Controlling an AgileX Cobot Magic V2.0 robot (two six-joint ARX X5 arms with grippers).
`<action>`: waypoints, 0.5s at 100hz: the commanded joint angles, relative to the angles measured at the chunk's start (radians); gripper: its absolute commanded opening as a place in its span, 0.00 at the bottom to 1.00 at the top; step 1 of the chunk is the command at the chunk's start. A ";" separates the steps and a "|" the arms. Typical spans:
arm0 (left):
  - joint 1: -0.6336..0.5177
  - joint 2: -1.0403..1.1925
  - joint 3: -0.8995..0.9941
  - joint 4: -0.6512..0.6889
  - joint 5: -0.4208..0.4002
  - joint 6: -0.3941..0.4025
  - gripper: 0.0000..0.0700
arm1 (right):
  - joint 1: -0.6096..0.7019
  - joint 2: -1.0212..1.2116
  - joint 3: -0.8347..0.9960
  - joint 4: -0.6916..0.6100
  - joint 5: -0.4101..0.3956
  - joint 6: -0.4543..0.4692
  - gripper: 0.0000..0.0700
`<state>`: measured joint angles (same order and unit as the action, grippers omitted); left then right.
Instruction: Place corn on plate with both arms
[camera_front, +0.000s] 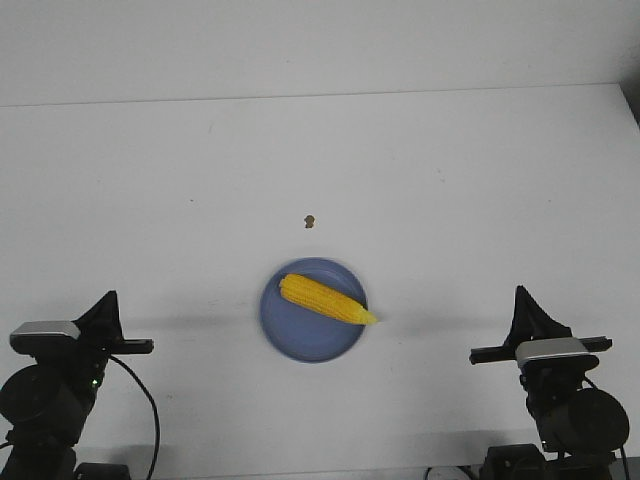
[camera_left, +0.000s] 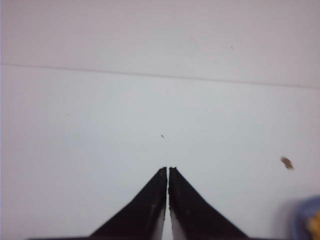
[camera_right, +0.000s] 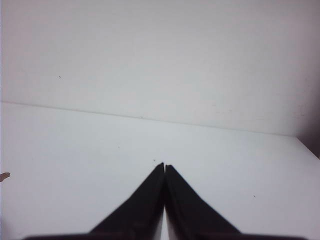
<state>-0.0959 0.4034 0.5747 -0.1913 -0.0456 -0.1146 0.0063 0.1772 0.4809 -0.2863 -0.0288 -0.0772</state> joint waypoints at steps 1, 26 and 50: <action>0.000 -0.014 0.006 0.030 -0.037 0.001 0.01 | 0.000 0.000 0.001 0.010 0.003 0.010 0.00; 0.002 -0.167 -0.135 0.160 -0.043 0.000 0.01 | 0.000 0.000 0.001 0.010 0.003 0.010 0.00; 0.011 -0.351 -0.389 0.303 -0.040 -0.011 0.01 | 0.000 0.000 0.001 0.010 0.003 0.010 0.00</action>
<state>-0.0891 0.0853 0.2184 0.0906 -0.0830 -0.1192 0.0063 0.1772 0.4809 -0.2859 -0.0288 -0.0769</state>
